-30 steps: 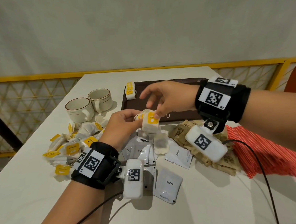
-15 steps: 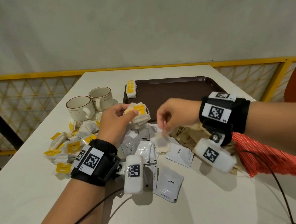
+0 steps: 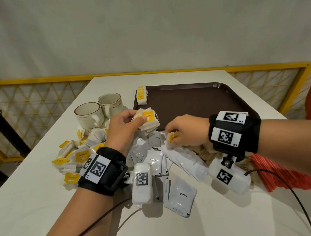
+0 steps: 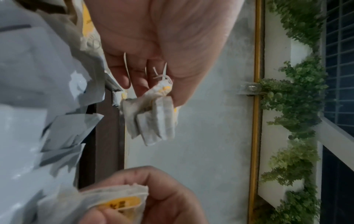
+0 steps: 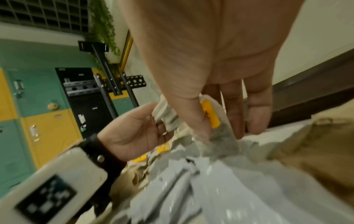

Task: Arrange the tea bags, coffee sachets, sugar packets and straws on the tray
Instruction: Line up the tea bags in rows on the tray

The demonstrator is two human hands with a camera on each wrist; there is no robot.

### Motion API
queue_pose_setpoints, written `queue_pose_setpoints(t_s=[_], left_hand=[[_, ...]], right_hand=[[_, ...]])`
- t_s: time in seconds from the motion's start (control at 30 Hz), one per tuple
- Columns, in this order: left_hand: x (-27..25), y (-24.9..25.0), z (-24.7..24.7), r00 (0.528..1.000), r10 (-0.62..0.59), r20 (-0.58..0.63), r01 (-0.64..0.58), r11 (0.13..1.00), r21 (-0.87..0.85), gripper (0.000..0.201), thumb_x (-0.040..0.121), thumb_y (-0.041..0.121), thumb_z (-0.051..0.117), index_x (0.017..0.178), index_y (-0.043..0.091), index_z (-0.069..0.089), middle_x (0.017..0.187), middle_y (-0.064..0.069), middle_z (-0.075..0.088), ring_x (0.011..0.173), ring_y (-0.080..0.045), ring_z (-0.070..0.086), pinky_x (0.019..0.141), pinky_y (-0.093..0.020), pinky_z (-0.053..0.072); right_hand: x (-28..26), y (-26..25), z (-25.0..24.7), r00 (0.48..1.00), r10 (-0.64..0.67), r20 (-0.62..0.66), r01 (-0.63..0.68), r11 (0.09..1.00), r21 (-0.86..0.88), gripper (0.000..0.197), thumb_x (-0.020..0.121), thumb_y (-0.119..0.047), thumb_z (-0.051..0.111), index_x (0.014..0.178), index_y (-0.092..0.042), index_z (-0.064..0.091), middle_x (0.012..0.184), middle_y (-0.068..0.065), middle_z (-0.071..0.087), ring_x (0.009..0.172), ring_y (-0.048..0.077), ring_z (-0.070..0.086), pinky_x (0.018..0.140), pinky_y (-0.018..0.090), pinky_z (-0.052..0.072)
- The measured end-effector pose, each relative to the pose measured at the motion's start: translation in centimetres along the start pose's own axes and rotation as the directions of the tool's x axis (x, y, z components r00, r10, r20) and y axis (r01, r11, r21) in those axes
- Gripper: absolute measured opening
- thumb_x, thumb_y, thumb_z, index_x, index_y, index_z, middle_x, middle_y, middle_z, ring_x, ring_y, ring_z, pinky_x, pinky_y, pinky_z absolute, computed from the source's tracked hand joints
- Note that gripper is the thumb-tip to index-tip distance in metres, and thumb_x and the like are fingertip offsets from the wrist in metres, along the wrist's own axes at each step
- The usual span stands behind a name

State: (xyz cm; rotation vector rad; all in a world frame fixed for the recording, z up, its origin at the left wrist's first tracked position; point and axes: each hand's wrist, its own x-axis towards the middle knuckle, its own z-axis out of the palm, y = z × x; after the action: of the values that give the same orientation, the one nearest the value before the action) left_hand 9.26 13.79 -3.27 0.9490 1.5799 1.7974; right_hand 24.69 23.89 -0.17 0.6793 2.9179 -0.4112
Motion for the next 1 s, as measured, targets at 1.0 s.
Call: queue_pose_setpoints(t_s=[1.0], left_hand=[[21.5,0.8,0.5,0.872,-0.414,0.261,0.051,0.607,0.793,0.012,0.088,0.002,0.061,0.082,0.012,0.056,0.078,-0.012,0.06,0.067,-0.025,0.062,0.075,-0.045,0.057]], right_hand=[[15.9,5.9,-6.0,1.0,-0.008,-0.013,0.013,0.846,0.533,0.02,0.081,0.005,0.069,0.091,-0.011,0.063,0.077,0.003,0.061,0.072,0.021,0.065,0.069,0.032,0.059]])
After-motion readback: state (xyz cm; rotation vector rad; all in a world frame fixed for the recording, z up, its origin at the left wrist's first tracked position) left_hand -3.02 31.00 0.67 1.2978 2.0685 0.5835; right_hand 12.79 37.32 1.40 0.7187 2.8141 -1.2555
